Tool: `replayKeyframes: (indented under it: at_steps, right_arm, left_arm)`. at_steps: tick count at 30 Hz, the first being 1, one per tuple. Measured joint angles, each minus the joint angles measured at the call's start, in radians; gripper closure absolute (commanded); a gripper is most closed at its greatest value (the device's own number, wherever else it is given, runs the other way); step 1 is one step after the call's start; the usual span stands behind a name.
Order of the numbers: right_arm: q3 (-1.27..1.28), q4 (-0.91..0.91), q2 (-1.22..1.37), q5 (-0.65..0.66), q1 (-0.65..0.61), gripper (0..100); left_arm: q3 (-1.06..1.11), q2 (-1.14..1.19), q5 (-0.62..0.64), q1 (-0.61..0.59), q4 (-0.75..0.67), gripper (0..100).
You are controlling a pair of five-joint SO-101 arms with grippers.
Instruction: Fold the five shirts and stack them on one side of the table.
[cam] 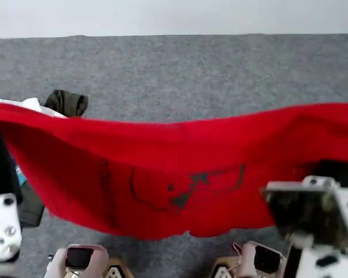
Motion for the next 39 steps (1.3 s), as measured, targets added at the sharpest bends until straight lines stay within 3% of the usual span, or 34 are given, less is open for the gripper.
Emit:
replayKeyframes:
  at_steps: [8, 17, 24, 33, 39]
  right_arm:
    - [-0.252, 0.084, 0.253, -0.044, -0.020, 98.4]
    - [-0.523, 0.017, 0.408, -0.048, -0.051, 98.4]
    - [-0.585, -0.029, 0.414, -0.025, -0.052, 98.4]
    - [-0.753, 0.147, 0.414, -0.025, -0.055, 98.4]
    - [-0.760, 0.173, 0.413, -0.025, -0.055, 98.5]
  left_arm:
    - [0.006, 0.077, 0.037, 0.000, -0.104, 100]
    - [0.015, 0.115, 0.037, 0.000, -0.158, 100]
    - [0.015, 0.118, 0.037, 0.000, -0.106, 100]
    - [-0.018, 0.089, 0.037, 0.000, -0.046, 100]
    - [-0.015, 0.060, 0.037, 0.000, 0.009, 100]
